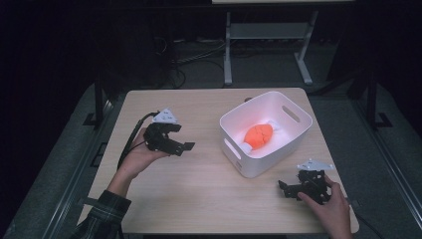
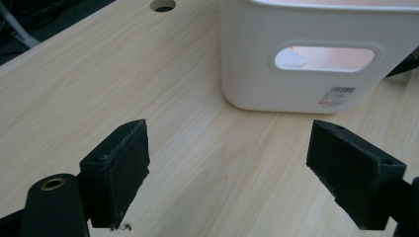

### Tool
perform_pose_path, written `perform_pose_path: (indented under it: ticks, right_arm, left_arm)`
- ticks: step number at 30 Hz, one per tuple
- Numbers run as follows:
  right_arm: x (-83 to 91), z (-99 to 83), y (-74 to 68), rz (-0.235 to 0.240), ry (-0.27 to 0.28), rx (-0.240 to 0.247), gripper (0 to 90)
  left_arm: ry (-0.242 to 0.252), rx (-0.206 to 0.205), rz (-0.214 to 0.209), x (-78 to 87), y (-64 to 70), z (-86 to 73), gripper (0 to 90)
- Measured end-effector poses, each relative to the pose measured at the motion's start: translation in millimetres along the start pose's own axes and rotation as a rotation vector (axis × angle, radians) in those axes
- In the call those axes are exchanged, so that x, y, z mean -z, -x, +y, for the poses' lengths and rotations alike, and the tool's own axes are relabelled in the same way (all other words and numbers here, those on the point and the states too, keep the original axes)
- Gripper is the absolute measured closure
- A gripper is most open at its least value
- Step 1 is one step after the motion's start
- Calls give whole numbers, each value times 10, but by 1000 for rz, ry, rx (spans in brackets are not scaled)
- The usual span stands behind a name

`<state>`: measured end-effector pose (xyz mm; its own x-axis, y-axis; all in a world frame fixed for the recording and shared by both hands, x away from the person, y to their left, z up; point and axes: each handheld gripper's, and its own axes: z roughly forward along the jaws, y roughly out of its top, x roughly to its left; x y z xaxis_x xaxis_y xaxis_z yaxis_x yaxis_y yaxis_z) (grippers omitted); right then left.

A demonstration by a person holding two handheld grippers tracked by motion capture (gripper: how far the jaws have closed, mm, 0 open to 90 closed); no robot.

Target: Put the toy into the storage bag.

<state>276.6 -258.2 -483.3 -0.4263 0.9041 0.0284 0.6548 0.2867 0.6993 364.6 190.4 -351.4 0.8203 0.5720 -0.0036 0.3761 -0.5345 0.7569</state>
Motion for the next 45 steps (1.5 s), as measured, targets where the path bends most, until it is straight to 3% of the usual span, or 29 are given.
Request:
perform_pose_path:
  ticks: [20,29,45]
  right_arm:
    - [0,0,0,0,0,0,2]
    - [0,0,0,0,0,0,2]
    - [0,0,0,0,0,0,2]
  left_arm:
    - [17,15,58,79,120,-550,157]
    - [8,49,71,45,183,-854,157]
    - [22,67,141,75,311,-1370,157]
